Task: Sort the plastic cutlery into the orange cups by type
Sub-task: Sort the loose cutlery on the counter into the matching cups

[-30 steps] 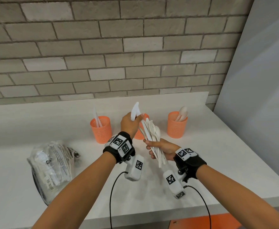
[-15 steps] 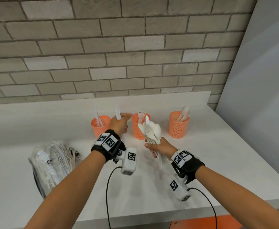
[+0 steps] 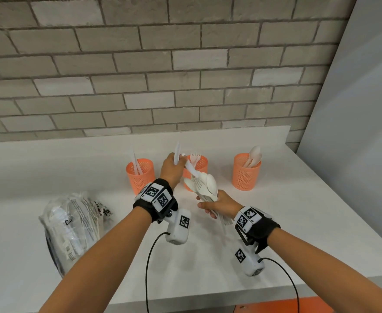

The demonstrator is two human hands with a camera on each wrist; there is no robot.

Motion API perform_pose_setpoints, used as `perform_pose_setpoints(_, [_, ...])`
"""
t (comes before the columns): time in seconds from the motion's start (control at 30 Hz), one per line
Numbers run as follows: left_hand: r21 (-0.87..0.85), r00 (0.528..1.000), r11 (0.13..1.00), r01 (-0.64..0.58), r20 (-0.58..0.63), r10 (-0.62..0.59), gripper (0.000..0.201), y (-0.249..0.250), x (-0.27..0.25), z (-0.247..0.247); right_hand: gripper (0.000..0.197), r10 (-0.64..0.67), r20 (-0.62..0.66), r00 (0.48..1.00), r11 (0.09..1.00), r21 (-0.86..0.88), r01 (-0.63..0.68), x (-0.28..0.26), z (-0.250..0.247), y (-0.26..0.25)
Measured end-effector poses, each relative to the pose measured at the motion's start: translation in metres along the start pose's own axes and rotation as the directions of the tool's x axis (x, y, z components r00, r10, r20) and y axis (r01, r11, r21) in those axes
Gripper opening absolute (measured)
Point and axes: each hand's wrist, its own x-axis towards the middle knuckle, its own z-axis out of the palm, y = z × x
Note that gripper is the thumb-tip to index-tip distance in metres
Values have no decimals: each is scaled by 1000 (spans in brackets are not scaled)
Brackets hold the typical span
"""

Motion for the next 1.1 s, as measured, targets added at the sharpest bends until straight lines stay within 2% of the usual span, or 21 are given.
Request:
perform_pose_setpoints(0.27, [44,994,996,79,77,-82,27,-12,-2,2,10,13,46,999,999,-45,-11,4,0,-5])
perform_pose_setpoints(0.37, [16,996,997,80,30,-80,24,-11,2,-2,11,40,65,997,998,-55,-36,5,2,-4])
perform_pose_setpoints(0.47, [-90,992,990,110,-50,-114,18,-12,16,-11,11,59,69,996,996,-65,-54,6,3,-3])
perform_pose_setpoints(0.63, [-195,980,965,176,-61,-191,11,-16,28,-18,12,101,103,990,989,-118,-88,9,7,-7])
perform_pose_setpoints(0.77, [-243,947,960,141,-250,-203,9,-12,48,-46,12,144,129,981,982,-145,-125,13,8,-6])
perform_pose_setpoints(0.83, [-306,931,943,132,-289,-224,9,-10,58,-70,11,156,101,983,981,-129,-142,16,5,-3])
perform_pose_setpoints(0.93, [-448,918,893,51,-331,-218,21,-7,74,-103,10,169,32,985,985,-37,-168,22,2,1])
perform_pose_setpoints(1.03, [-372,870,924,-93,-482,-106,22,0,95,-127,12,190,-19,982,978,87,-188,29,4,1])
perform_pose_setpoints(1.1, [-269,833,949,-167,-553,-10,7,5,106,-135,14,195,-37,980,969,162,-187,35,7,0])
